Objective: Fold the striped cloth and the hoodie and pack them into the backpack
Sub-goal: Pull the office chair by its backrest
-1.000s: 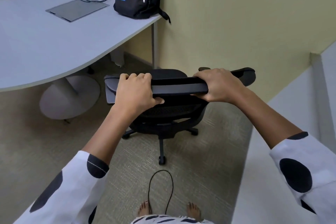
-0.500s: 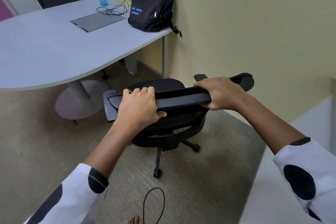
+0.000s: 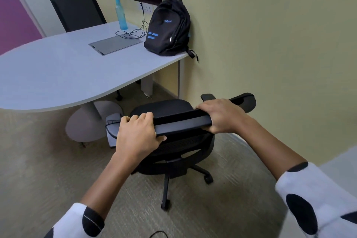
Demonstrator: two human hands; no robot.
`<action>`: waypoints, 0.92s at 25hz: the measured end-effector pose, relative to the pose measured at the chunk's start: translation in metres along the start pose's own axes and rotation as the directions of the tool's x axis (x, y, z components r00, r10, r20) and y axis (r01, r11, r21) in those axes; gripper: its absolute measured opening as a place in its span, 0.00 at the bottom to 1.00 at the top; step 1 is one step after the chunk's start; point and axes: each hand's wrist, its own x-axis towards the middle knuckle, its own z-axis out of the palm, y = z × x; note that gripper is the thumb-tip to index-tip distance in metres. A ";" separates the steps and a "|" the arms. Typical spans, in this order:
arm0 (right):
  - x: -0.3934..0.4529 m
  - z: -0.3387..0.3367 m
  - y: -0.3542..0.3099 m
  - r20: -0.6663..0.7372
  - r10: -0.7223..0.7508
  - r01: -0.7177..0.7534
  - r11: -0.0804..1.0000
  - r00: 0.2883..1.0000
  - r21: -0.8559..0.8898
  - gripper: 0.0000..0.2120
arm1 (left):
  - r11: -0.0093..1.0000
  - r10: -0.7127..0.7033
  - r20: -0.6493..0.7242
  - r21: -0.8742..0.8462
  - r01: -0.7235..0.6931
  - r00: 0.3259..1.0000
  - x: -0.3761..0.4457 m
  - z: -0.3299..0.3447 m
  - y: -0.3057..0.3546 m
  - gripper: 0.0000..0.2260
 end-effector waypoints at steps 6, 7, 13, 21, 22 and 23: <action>0.039 0.001 0.021 -0.009 -0.050 0.050 0.999 0.999 0.009 0.23 | 0.999 -0.051 0.043 0.004 0.051 0.998 0.032 0.003 -0.006 0.26; 0.047 0.002 0.024 -0.008 -0.056 0.056 0.998 0.998 0.015 0.24 | 0.999 -0.054 0.048 0.004 0.054 0.997 0.038 0.004 -0.009 0.26; 0.100 0.003 0.035 -0.006 -0.100 0.099 0.995 0.995 -0.006 0.26 | 0.996 -0.089 0.009 0.028 0.088 0.996 0.074 0.016 -0.033 0.26; 0.174 0.005 0.052 -0.015 -0.150 0.150 0.987 0.989 0.059 0.27 | 0.994 -0.103 0.056 0.032 0.102 0.993 0.126 0.023 -0.066 0.30; 0.182 0.005 0.052 -0.019 -0.157 0.158 0.985 0.987 0.066 0.27 | 0.994 -0.105 0.067 0.031 0.103 0.992 0.133 0.023 -0.072 0.31; 0.192 0.004 0.051 -0.020 -0.166 0.167 0.983 0.986 0.069 0.28 | 0.994 -0.112 0.074 0.024 0.110 0.991 0.139 0.024 -0.079 0.31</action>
